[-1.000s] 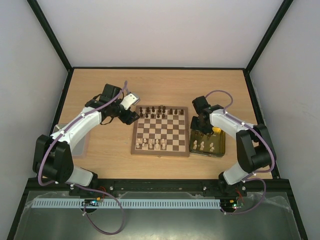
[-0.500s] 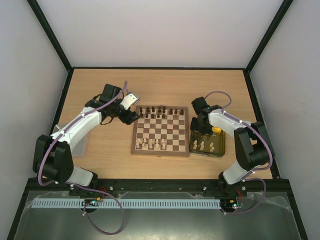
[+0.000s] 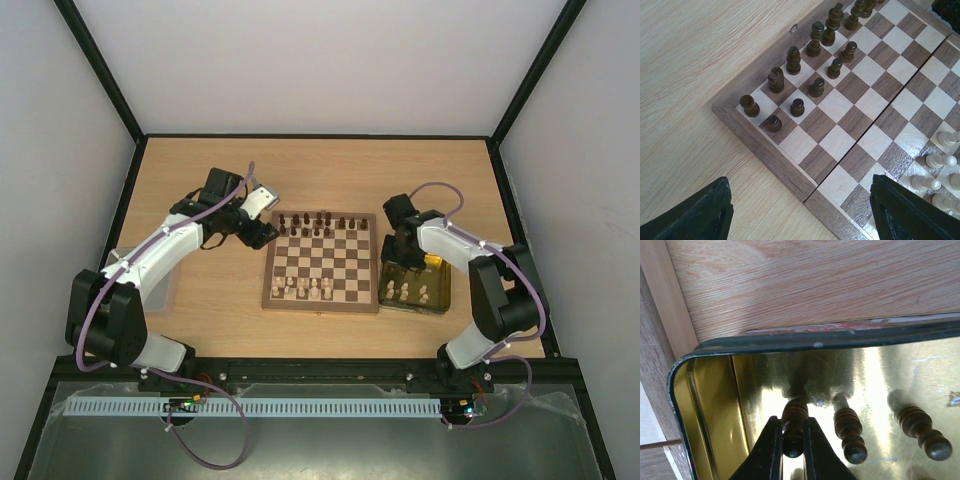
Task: Set up the chess pieces on the board
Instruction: Pick up the chess piece from the storage box, then place the chess piece on the chessboard.
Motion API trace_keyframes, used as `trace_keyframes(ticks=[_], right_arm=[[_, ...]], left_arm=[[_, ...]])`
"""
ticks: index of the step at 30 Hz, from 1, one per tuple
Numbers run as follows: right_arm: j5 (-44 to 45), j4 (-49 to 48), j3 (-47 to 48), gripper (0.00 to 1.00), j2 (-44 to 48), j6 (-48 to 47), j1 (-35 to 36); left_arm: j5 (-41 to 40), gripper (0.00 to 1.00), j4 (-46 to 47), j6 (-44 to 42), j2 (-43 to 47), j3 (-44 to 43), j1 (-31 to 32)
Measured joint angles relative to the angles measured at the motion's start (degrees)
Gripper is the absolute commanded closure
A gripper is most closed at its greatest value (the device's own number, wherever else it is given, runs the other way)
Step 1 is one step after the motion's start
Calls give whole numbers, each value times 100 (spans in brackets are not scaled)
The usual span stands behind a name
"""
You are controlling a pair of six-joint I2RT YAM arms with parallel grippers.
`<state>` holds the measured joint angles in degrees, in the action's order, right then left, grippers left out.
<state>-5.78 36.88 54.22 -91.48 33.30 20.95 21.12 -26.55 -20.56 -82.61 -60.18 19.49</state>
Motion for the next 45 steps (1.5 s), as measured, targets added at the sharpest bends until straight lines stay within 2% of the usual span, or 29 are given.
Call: trace_keyframes(ticks=[18, 29, 33, 45], right_arm=[[328, 553, 372, 98, 323, -116, 0], [442, 1069, 1534, 98, 319, -186, 61], [448, 1145, 2079, 98, 70, -186, 236], [295, 1266, 3397, 98, -1510, -140, 970]], left_arm=[[-20, 24, 2, 0, 0, 0, 0], [-50, 24, 7, 2, 0, 0, 0], [-76, 24, 7, 0, 0, 0, 0], [-125, 24, 17, 0, 0, 0, -2]])
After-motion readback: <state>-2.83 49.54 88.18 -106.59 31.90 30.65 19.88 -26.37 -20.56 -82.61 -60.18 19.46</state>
